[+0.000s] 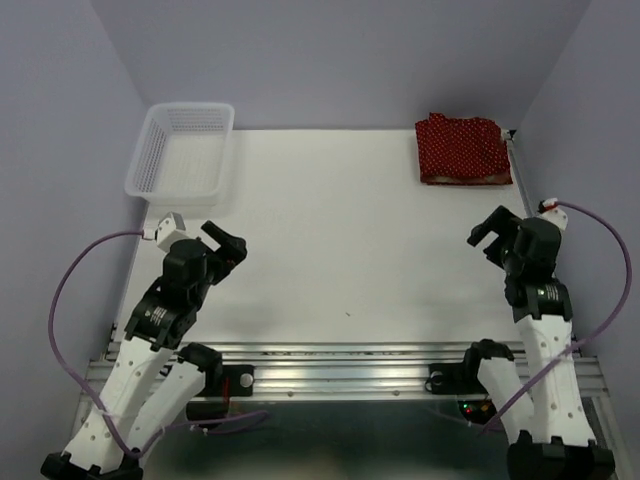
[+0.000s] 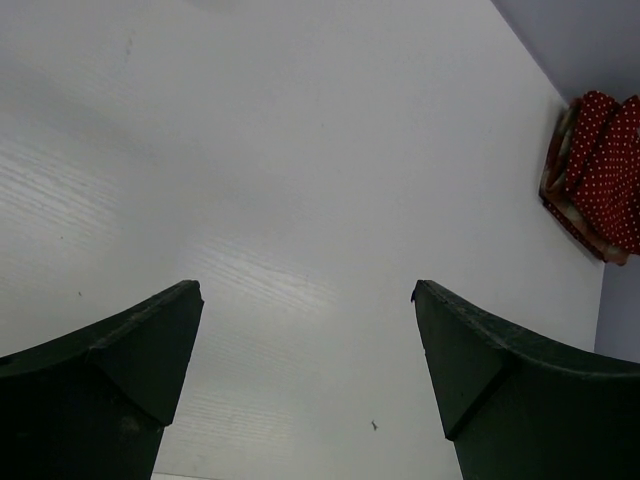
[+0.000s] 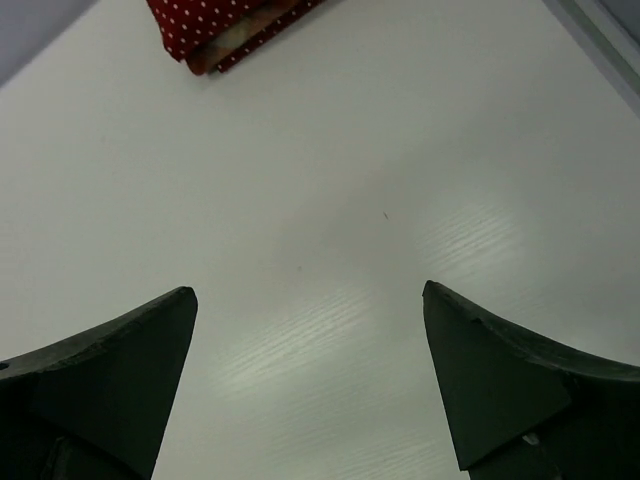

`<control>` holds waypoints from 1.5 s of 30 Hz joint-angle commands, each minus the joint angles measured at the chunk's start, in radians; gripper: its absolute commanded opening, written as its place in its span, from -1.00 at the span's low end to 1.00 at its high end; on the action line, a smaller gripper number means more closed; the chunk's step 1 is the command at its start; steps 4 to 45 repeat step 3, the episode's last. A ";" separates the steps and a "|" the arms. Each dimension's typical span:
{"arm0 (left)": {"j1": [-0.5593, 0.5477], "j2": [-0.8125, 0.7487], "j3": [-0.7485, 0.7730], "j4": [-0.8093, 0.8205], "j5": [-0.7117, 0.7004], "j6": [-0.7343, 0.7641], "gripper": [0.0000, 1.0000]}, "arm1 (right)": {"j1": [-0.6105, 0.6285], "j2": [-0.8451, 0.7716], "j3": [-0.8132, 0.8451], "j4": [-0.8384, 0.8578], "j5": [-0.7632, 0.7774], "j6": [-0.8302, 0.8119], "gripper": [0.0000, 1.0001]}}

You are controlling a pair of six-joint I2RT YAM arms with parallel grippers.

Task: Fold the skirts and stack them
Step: Neatly place the folded skirt to the corner

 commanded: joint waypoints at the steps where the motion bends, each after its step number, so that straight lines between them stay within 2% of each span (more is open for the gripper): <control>1: 0.008 -0.035 -0.023 -0.034 -0.018 -0.012 0.97 | -0.007 -0.103 -0.042 0.070 -0.001 0.058 1.00; 45: 0.008 -0.042 -0.020 -0.031 -0.003 -0.008 0.97 | -0.007 -0.110 -0.030 0.070 -0.001 0.068 1.00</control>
